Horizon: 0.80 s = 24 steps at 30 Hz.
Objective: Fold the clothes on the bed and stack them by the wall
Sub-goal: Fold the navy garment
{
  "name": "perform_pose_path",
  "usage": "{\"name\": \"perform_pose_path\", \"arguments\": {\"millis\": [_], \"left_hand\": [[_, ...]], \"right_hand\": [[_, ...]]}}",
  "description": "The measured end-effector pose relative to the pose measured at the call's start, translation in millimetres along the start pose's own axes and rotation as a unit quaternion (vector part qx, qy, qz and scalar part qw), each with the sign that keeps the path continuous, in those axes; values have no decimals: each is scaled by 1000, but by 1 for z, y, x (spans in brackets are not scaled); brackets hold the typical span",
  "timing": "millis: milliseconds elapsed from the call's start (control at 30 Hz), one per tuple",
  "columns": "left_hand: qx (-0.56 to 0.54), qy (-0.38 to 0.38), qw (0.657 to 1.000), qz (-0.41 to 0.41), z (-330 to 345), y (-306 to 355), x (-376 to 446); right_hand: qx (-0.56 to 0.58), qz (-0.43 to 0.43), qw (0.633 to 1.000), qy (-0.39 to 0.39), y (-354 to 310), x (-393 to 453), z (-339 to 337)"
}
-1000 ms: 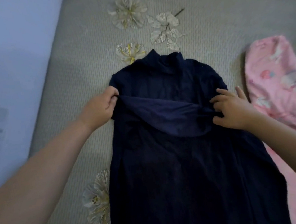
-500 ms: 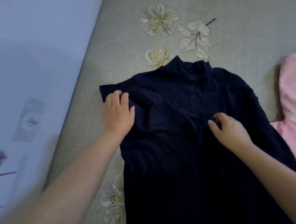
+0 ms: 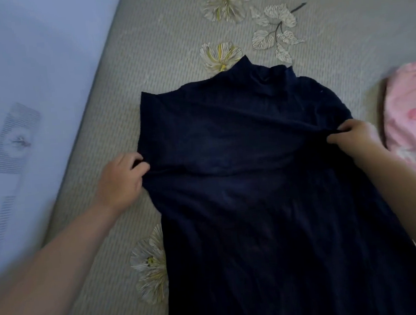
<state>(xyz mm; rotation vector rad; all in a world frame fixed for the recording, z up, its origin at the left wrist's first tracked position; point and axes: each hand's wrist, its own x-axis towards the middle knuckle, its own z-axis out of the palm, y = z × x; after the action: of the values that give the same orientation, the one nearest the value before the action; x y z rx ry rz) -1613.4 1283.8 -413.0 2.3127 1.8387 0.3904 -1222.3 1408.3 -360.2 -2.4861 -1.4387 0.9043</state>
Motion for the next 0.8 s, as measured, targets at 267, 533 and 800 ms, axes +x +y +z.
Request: {"name": "perform_pose_path", "arguments": {"millis": [267, 533, 800], "left_hand": [[30, -125, 991, -42, 7, 7, -7], [-6, -98, 995, -21, 31, 120, 1], [-31, -246, 967, 52, 95, 267, -34]], "right_hand": [[-168, -91, 979, 75, 17, 6, 18], [-251, -133, 959, 14, 97, -65, 32], [-162, 79, 977, 114, 238, -184, -21]]}}
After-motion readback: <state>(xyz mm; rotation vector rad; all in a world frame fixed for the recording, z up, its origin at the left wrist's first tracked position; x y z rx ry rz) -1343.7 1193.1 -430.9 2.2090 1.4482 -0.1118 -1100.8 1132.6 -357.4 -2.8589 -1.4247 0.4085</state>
